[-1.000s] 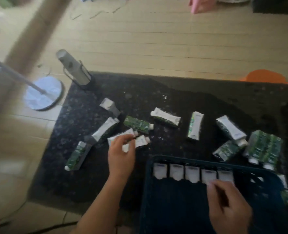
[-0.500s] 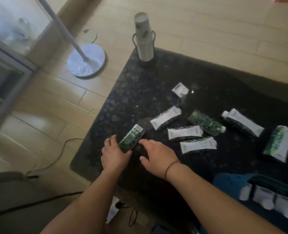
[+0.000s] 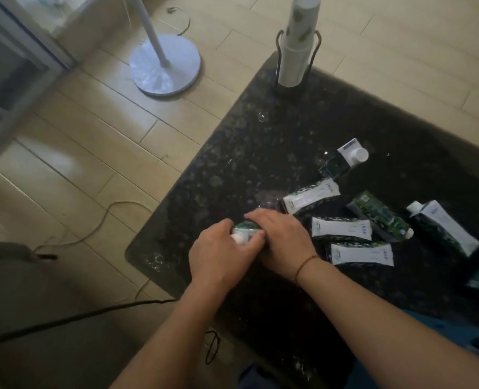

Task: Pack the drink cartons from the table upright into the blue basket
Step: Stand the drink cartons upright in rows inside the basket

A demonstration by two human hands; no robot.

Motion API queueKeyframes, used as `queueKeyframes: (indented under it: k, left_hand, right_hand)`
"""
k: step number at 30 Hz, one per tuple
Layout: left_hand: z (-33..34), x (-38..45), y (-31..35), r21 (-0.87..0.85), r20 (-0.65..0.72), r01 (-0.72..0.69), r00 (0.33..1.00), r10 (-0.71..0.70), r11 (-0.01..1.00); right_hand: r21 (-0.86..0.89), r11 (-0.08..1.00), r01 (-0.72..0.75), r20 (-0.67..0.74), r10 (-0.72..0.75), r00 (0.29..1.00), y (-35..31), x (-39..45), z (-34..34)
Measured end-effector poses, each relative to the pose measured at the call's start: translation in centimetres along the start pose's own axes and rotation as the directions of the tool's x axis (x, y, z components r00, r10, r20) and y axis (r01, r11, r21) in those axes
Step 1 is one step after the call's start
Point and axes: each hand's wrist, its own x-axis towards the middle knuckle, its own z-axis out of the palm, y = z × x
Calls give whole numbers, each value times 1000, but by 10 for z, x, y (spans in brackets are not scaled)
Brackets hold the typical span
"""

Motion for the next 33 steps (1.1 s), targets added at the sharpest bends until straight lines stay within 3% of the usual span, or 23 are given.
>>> queueKeyframes:
  k: [2,4,5,7,10,12,14,16,18,21,23,24,26,28,30,33]
  left_hand:
    - [-4,-16,7,-284,-6,-90,996,92,955]
    - [-5,-27,6,-566,11,-142,984,180,812]
    - [-3,-31,4,-637,53,-136,974,219,758]
    - [-2,-35,8,-729,246,-17,926,286,684]
    - [0,-42,31,-778,539,225,718,441,586]
    - [2,-55,50,-802,586,331,599,546,498]
    - [3,-73,73,-815,564,313,625,541,489]
    - [8,-95,98,-824,477,158,713,515,544]
    - [17,-119,118,-791,418,-5,727,545,612]
    - [29,-155,142,-720,476,-149,605,639,678]
    - [42,-175,153,-666,474,-311,527,706,679]
    - [52,-182,156,-620,467,-374,531,707,690]
    - [73,-193,157,-463,508,-362,639,577,809]
    - [93,-199,156,-355,577,-196,724,379,914]
    - [107,-211,154,-394,629,24,736,250,919]
    - [119,-227,149,-444,592,134,786,177,886]
  right_hand:
    - [332,929,-166,-16,182,983,-3,-17,-14]
    - [646,701,-304,63,348,935,-4,-40,-28]
    - [745,594,-304,72,381,922,-2,-52,-36]
    - [845,465,-265,84,375,923,1,-79,-55]
    - [895,387,-222,114,281,953,2,-118,-87]
    - [910,359,-207,99,297,950,2,-146,-104]
    - [909,368,-194,37,391,919,0,-175,-115]
    - [931,313,-188,-17,552,834,-5,-207,-122]
    - [955,232,-187,-45,732,680,-9,-240,-125]
    - [963,164,-215,-60,906,420,-5,-293,-125]
    - [954,161,-254,-74,944,322,-3,-330,-126]
    - [935,189,-301,-94,948,303,0,-347,-125]
    - [859,282,-427,-153,937,313,10,-374,-115]
    - [762,362,-536,-168,911,376,25,-388,-97]
    - [666,419,-617,-131,880,456,43,-387,-76]
    - [544,517,-661,-92,820,566,65,-367,-41]
